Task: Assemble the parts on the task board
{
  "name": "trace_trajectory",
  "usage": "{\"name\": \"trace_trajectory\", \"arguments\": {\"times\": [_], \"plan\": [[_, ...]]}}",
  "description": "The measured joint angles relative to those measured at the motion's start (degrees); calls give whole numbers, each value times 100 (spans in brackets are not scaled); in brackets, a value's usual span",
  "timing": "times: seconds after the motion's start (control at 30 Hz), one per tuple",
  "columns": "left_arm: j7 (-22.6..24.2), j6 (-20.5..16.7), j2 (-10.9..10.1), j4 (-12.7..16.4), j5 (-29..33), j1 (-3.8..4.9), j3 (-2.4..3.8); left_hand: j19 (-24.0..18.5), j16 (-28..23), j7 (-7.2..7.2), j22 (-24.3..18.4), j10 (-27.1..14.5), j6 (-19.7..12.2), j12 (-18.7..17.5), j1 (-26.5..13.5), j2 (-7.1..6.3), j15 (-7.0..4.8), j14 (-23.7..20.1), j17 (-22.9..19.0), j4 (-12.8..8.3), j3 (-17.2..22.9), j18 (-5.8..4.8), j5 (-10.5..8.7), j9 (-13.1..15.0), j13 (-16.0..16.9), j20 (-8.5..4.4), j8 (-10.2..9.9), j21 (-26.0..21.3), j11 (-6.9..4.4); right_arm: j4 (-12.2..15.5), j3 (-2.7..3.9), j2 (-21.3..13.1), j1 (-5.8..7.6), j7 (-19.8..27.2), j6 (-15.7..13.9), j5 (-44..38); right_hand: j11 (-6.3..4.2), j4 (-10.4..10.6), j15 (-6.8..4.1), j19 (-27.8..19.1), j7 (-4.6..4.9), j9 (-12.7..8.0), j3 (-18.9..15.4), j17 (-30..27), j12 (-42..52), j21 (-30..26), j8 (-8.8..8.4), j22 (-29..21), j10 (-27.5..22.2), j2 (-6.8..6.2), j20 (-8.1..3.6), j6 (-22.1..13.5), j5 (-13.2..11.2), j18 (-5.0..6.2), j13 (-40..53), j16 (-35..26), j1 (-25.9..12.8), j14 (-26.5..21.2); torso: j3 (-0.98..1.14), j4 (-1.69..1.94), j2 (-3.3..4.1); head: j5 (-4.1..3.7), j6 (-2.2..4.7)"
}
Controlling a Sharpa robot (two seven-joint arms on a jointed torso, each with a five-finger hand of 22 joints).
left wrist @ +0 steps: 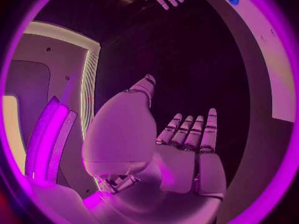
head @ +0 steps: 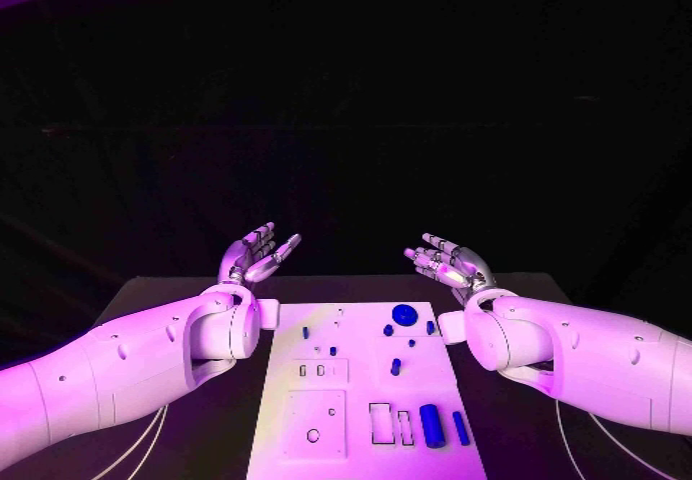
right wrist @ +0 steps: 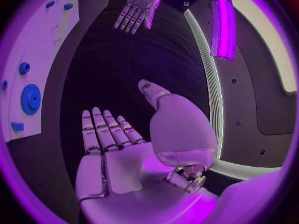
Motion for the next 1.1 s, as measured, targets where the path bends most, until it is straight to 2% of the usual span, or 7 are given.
{"name": "trace_trajectory", "arguments": {"times": [0.27, 0.37, 0.53, 0.6, 0.67, 0.77, 1.1], "plan": [[3, 293, 32, -93, 1, 29, -4, 73, 29, 19, 10, 135, 148, 24, 311, 10, 41, 146, 24, 55, 56, 88, 0, 19, 18, 52, 33, 24, 44, -259, -165, 67, 190, -333, 783, -249, -32, -158, -75, 664, 43, 117, 190, 128, 82, 206, 177, 90, 880, -5, 33, 722, -37, 178, 59, 197, 474, 1030, -2, 0, 1, 0, -1], [9, 380, -207, 184, 1, 37, -3, 92, 52, 22, 20, 247, 226, 44, 339, 41, 40, 249, 36, 71, 71, 149, 0, 28, 27, 71, 66, 45, 75, -285, -179, -69, 260, -354, 830, -839, -82, -289, -146, 1051, 84, 197, 250, 182, 128, 317, 290, 126, 1477, -26, 40, 1223, -81, 268, 87, 283, 660, 1527, -10, 14, 38, -23, -53], [40, 457, -443, 355, 2, 30, 0, 921, 348, 81, 134, 1347, 1096, 167, 453, 232, 18, 1526, 217, 45, 287, 182, 0, 160, 105, 103, 286, 284, 230, -368, -165, -208, 377, -355, 730, -2171, -201, -461, -277, 1682, 203, 327, 380, 248, 156, 486, 490, 162, 2325, -103, 35, 2099, -165, 358, 113, 377, 880, 2174, -23, 52, 131, -68, -114], [65, 463, -468, 445, 1, 28, 6, 1376, 498, 124, 191, 1953, 1486, 250, 485, 264, -14, 2121, 304, 21, 344, 277, 0, 224, 143, 102, 389, 427, 262, -363, -165, -207, 390, -370, 704, -2567, -237, -507, -315, 1867, 243, 360, 425, 263, 156, 535, 545, 171, 2541, -141, 26, 2344, -169, 416, 113, 403, 918, 2346, -24, 66, 160, -82, -129], [98, 465, -516, 535, -4, 29, 26, 1901, 764, 229, 284, 3051, 2448, 436, 548, 325, -177, 2933, 453, -60, 507, 483, 0, 381, 196, 83, 665, 690, 137, -362, -167, -222, 414, -403, 685, -2981, -282, -562, -362, 2067, 283, 388, 480, 279, 156, 586, 597, 175, 2774, -179, 10, 2589, -169, 445, 119, 420, 957, 2528, -24, 78, 183, -97, -133], [135, 465, -602, 640, -21, 34, 52, 2263, 914, 375, 334, 3617, 2938, 464, 580, 292, -326, 3426, 594, -142, 683, 498, -18, 455, 198, 35, 821, 888, 4, -361, -167, -260, 463, -480, 679, -3494, -344, -625, -429, 2319, 343, 420, 563, 296, 156, 650, 641, 179, 3062, -222, -19, 2876, -169, 445, 119, 465, 999, 2767, -28, 93, 225, -113, -134], [143, 524, -893, 1072, -101, 68, 88, 2645, 1055, 454, 423, 3953, 3115, 358, 595, 202, -470, 3905, 867, -233, 913, 496, -24, 465, 198, -124, 837, 1148, -90, -254, -160, -368, 599, -996, 925, -4915, -495, -654, -624, 2928, 468, 472, 795, 384, 156, 888, 753, 230, 3619, -287, -180, 3399, -169, 533, 127, 635, 1063, 3393, -44, 144, 382, -202, -132]]}}
